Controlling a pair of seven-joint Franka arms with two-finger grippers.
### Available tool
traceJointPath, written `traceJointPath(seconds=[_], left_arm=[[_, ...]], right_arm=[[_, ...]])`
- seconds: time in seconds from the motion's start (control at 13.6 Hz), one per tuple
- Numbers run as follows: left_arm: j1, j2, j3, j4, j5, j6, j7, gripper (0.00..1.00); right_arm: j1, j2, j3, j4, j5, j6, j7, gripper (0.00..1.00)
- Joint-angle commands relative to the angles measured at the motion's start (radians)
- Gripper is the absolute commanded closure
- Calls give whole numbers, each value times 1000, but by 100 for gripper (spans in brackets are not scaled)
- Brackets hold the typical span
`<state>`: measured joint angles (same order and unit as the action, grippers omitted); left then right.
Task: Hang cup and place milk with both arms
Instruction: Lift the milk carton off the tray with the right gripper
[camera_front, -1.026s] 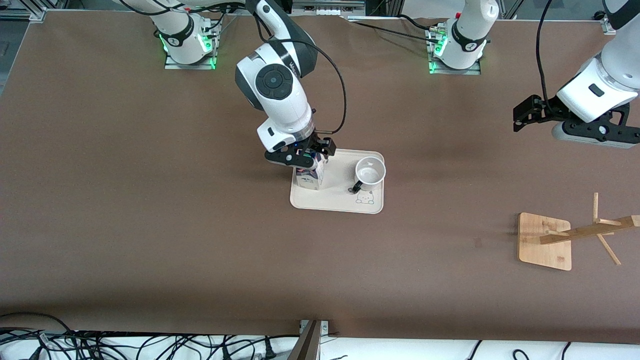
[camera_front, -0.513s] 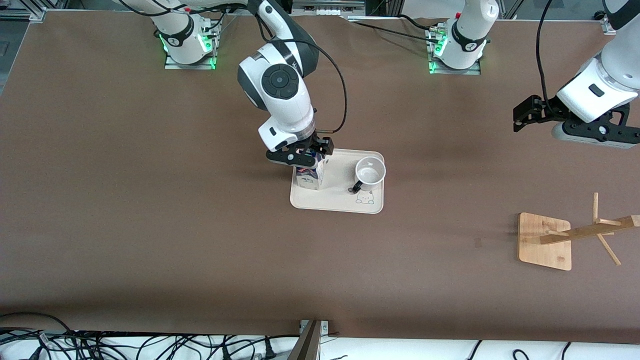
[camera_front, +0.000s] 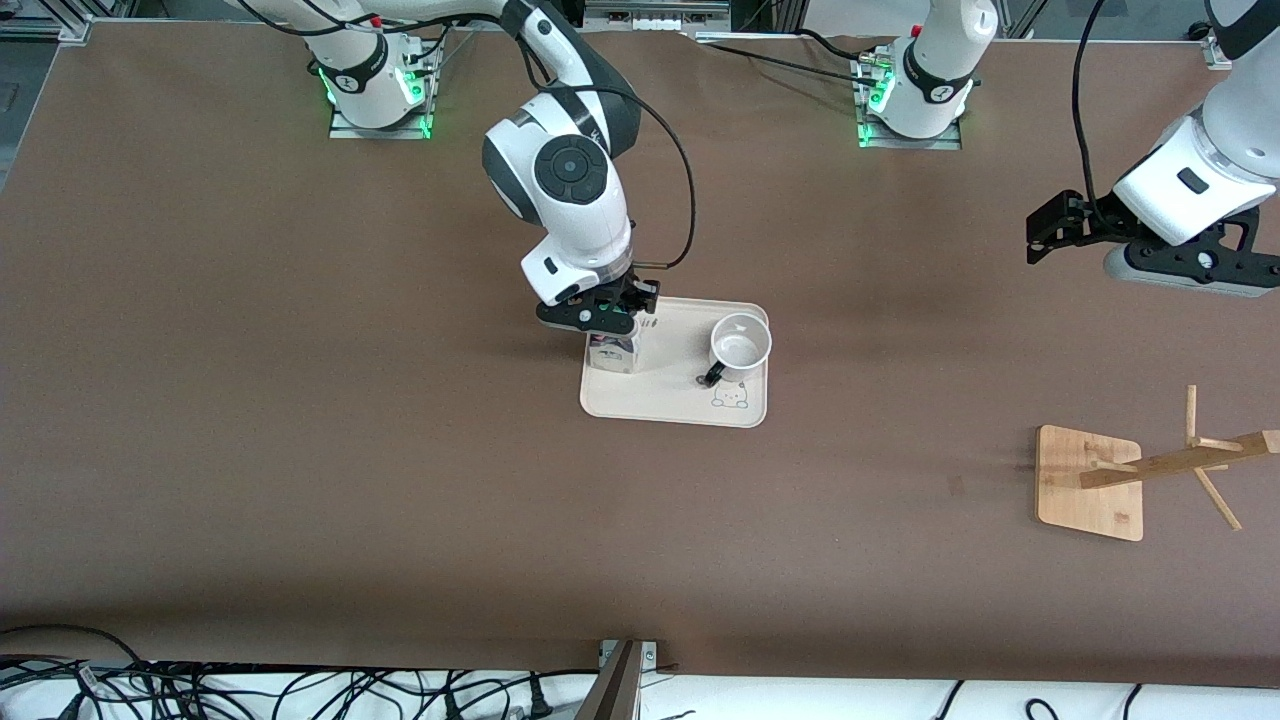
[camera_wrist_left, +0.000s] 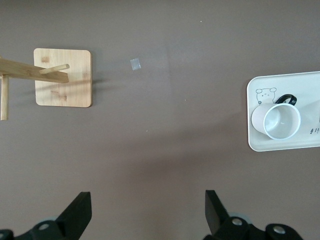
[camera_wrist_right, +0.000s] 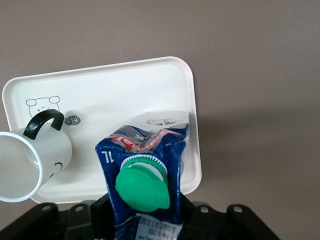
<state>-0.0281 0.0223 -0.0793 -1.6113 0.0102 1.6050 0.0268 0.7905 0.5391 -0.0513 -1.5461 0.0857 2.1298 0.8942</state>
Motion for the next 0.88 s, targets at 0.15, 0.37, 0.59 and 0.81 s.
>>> traceJointPath(seconds=[0.15, 0.37, 0.59, 0.81], left_arm=[[4, 18, -2, 37, -1, -25, 10, 0], [4, 18, -2, 39, -1, -25, 10, 0], [4, 18, -2, 37, -1, -25, 10, 0], [4, 18, -2, 37, -1, -25, 10, 0]], right_arm=[[0, -89, -47, 18, 0, -160, -102, 62], [-8, -145, -152, 9, 9, -261, -308, 62], [-14, -189, -280, -49, 13, -246, -476, 61], [-16, -235, -410, -144, 84, -229, -684, 61]])
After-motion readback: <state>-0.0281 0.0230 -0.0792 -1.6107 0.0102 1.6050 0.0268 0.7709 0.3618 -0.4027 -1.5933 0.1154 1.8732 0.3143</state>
